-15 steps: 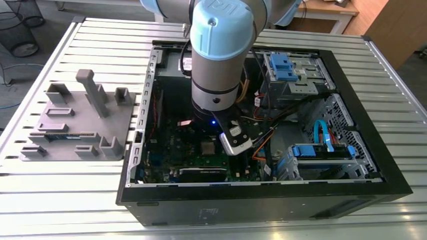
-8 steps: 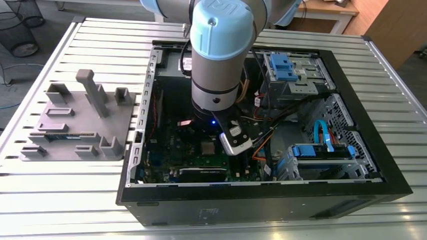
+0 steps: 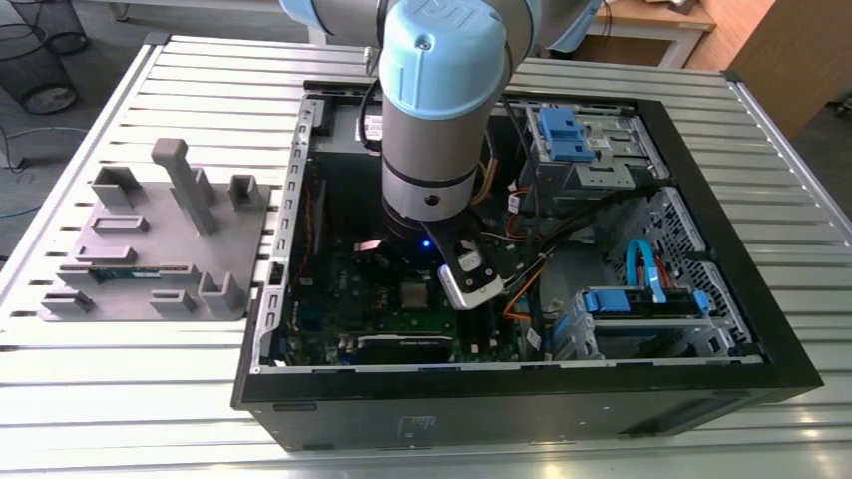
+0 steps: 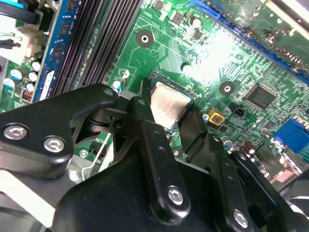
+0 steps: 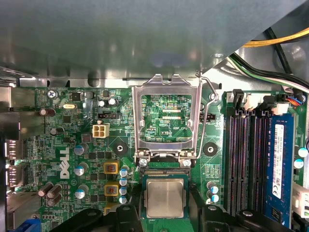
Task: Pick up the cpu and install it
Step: 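Place the cpu into insertion slot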
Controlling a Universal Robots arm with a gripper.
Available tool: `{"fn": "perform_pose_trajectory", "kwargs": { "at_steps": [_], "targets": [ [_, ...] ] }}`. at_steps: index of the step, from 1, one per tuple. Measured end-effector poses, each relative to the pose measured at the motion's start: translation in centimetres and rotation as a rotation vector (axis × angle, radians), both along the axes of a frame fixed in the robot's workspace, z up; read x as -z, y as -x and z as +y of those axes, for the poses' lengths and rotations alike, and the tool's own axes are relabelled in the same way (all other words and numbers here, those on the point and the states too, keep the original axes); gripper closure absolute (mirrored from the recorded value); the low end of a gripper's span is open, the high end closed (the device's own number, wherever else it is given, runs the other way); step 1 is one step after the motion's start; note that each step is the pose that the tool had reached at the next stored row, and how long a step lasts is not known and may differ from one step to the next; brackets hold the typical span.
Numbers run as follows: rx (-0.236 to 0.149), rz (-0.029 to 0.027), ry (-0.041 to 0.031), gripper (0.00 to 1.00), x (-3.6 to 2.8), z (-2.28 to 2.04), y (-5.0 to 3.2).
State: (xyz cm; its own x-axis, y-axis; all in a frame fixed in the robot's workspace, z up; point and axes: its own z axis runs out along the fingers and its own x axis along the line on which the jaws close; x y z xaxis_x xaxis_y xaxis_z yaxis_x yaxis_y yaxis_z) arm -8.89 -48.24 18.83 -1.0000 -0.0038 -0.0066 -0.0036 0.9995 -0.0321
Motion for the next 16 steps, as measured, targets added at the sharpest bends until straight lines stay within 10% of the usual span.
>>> {"fn": "perform_pose_trajectory", "kwargs": {
  "at_steps": [16],
  "targets": [
    [0.001, -0.0001, 0.0000, 0.53, -0.02, 0.06, 0.00]
  ]
}}
